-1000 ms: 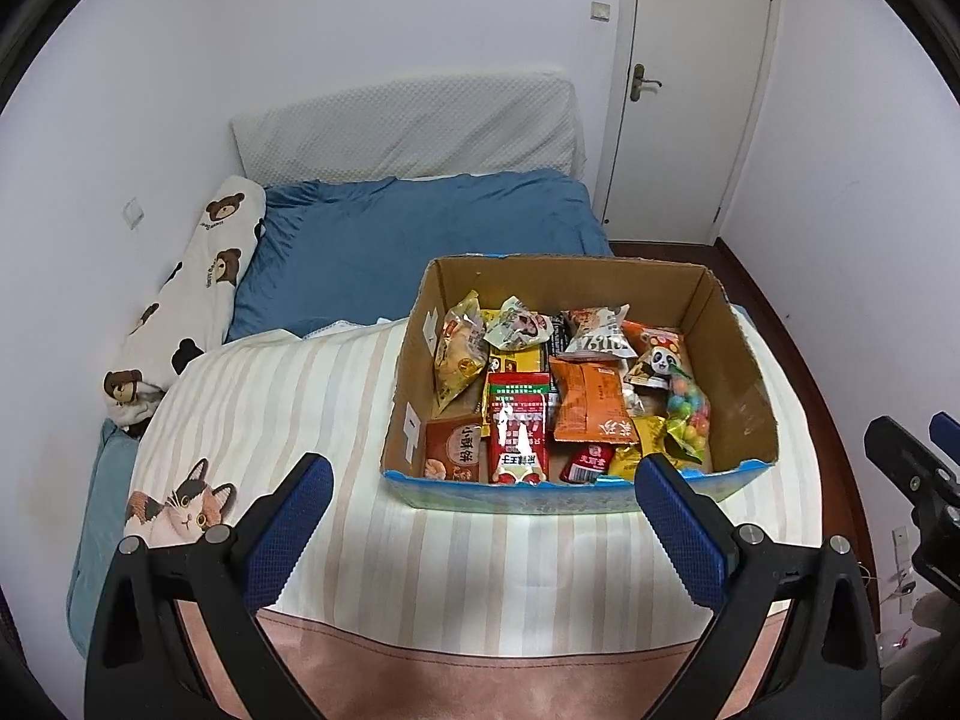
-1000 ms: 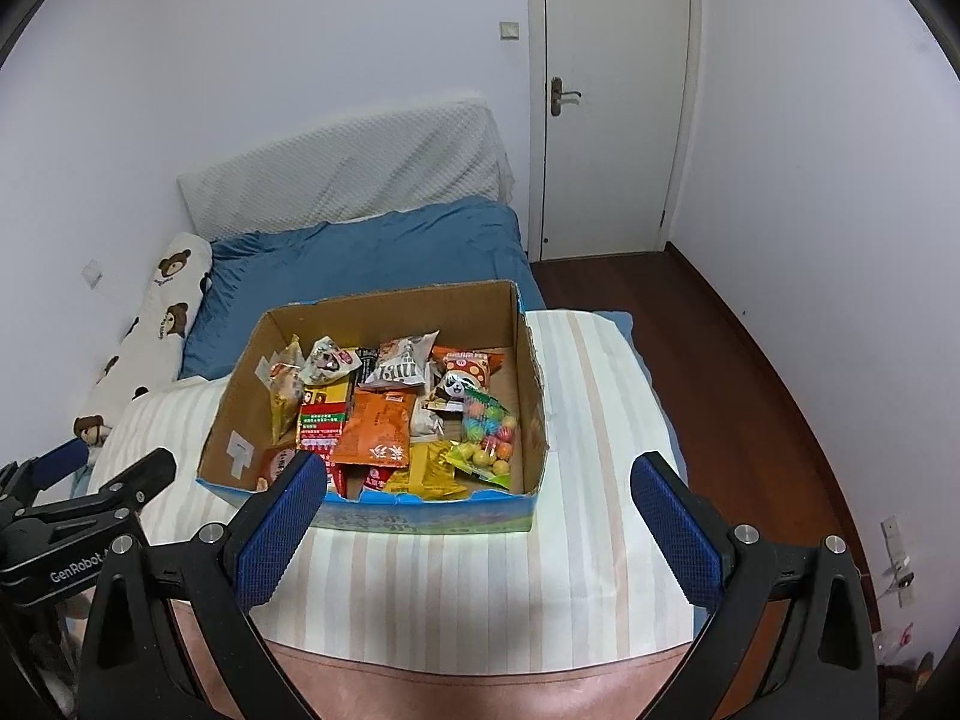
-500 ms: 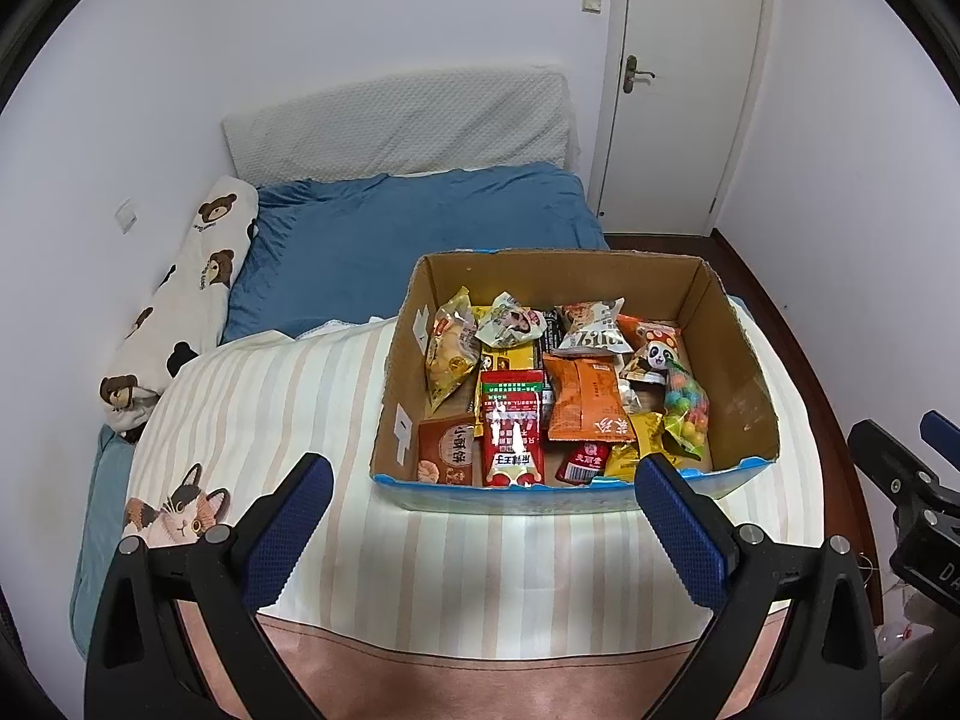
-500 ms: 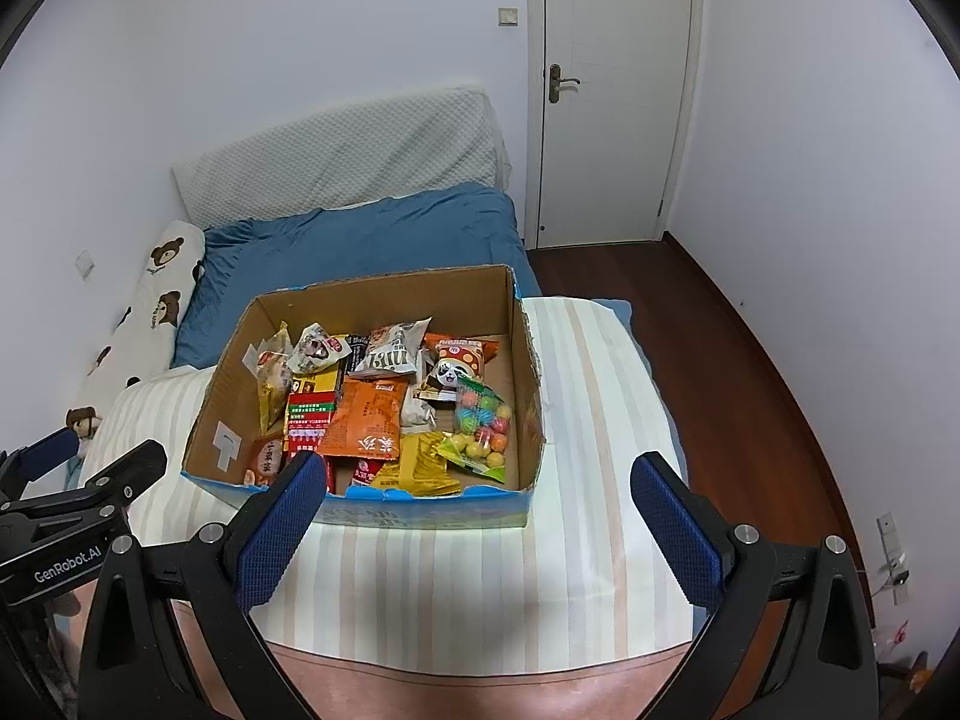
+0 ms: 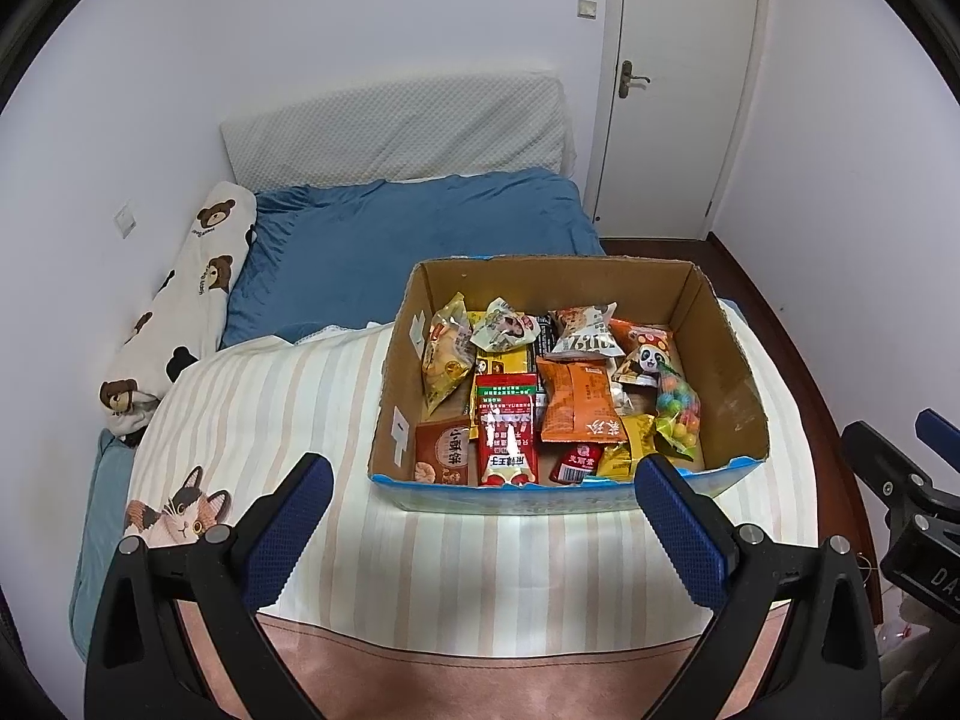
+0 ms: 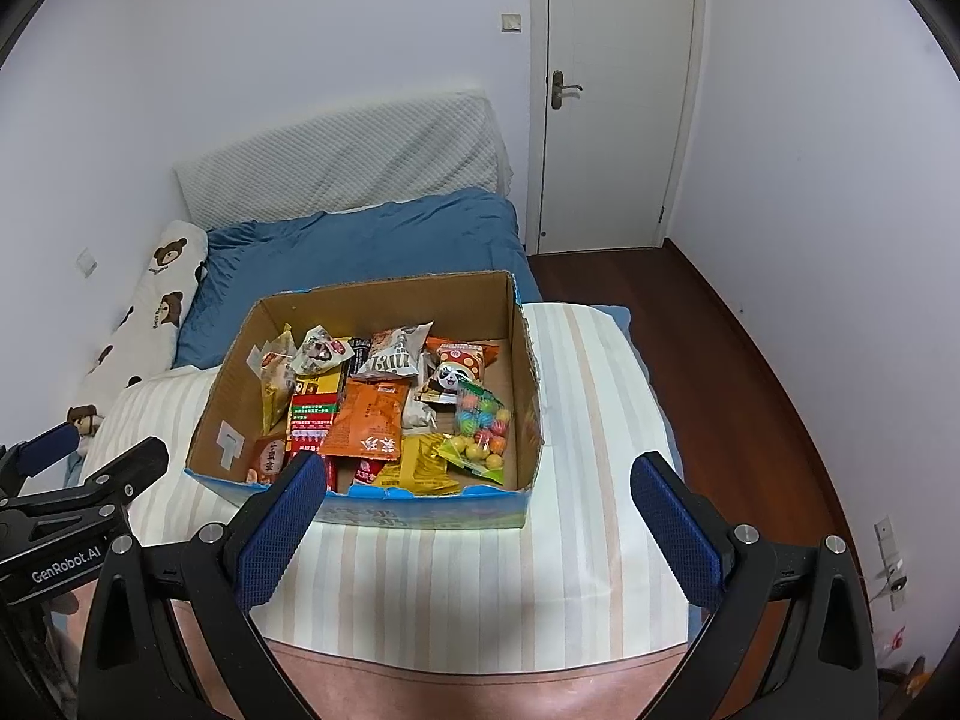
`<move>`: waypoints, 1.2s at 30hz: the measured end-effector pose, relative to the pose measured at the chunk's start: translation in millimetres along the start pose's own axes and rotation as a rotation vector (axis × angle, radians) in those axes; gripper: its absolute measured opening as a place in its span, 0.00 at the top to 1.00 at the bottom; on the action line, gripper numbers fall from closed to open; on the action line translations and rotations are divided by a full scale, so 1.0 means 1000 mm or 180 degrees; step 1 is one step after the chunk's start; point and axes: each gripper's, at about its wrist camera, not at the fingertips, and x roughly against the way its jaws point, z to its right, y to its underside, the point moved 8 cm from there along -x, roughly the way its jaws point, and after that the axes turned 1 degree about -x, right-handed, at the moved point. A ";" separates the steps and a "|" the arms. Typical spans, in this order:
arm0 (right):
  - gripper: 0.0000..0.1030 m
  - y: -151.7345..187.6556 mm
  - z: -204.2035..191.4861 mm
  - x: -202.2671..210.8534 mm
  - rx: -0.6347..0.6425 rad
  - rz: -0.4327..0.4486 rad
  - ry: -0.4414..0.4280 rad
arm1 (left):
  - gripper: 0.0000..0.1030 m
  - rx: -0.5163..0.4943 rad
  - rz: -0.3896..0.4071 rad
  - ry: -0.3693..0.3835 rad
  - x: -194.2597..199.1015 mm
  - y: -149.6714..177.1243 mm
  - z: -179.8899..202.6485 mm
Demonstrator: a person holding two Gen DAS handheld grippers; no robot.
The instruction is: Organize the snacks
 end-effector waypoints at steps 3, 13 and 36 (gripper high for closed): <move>0.00 0.000 0.000 0.001 -0.0006 0.0001 -0.0004 | 0.00 0.0002 0.0014 0.0010 0.003 0.000 0.001; 0.00 0.001 0.000 0.005 0.0010 0.0008 -0.0008 | 0.00 -0.0004 0.0017 0.0024 0.005 0.000 0.004; 0.00 0.001 0.002 0.014 0.0024 0.0021 -0.0032 | 0.00 -0.0023 0.0029 0.0055 0.011 0.000 0.007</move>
